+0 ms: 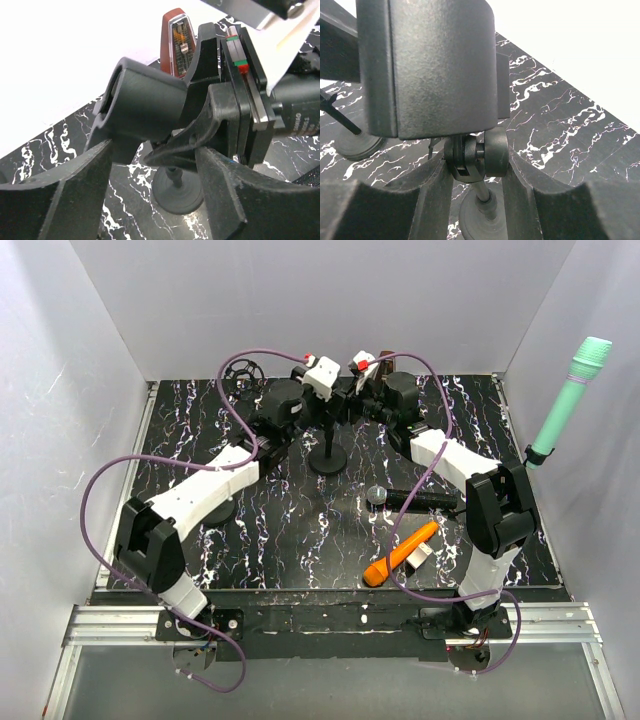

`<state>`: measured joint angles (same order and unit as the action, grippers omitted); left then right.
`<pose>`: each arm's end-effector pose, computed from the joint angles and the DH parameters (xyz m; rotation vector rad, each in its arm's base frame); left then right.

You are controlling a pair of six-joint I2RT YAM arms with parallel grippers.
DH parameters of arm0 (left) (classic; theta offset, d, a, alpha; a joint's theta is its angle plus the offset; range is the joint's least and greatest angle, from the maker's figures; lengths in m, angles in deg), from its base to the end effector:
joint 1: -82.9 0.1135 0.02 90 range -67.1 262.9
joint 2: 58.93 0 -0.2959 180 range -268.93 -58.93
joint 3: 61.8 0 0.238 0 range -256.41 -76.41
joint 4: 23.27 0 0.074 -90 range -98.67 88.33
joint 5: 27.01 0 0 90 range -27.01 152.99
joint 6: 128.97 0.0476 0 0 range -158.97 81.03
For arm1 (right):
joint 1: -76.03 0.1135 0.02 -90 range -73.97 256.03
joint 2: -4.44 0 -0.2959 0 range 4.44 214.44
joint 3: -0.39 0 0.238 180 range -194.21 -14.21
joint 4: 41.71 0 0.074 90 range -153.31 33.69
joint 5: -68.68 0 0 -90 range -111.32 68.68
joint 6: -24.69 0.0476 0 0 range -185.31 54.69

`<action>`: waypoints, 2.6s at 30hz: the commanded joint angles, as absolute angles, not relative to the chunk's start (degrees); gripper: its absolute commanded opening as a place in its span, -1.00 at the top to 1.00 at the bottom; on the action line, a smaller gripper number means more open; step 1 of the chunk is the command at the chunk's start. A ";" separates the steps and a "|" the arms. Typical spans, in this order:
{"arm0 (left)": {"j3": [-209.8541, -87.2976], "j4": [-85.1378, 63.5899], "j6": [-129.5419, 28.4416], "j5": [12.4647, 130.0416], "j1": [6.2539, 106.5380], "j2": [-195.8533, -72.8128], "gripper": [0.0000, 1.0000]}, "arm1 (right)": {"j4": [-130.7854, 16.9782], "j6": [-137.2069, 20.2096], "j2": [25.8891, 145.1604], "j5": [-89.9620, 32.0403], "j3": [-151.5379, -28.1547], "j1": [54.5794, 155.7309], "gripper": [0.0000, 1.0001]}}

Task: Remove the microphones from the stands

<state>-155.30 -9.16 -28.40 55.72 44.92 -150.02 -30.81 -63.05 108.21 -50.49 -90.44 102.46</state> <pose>0.3049 -0.2304 0.3948 0.6467 1.6575 -0.2331 0.3818 0.2157 0.3435 -0.7325 1.4900 0.7910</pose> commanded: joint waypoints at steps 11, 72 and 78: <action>-159.91 -13.06 -30.97 57.29 45.28 -154.46 0.91 | -45.67 -67.68 113.16 -52.34 -85.40 102.22 0.97; -147.35 -23.69 -9.02 70.37 44.76 -158.16 1.00 | -56.84 -67.59 90.31 -57.44 -77.32 98.18 -0.54; -141.10 -26.34 -2.41 69.67 41.59 -157.01 1.00 | -59.20 -73.30 90.40 -58.41 -78.98 98.09 -0.53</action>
<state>-145.94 -33.40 -6.59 69.98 42.93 -156.66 -59.71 -68.60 92.76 -57.79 -77.19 98.27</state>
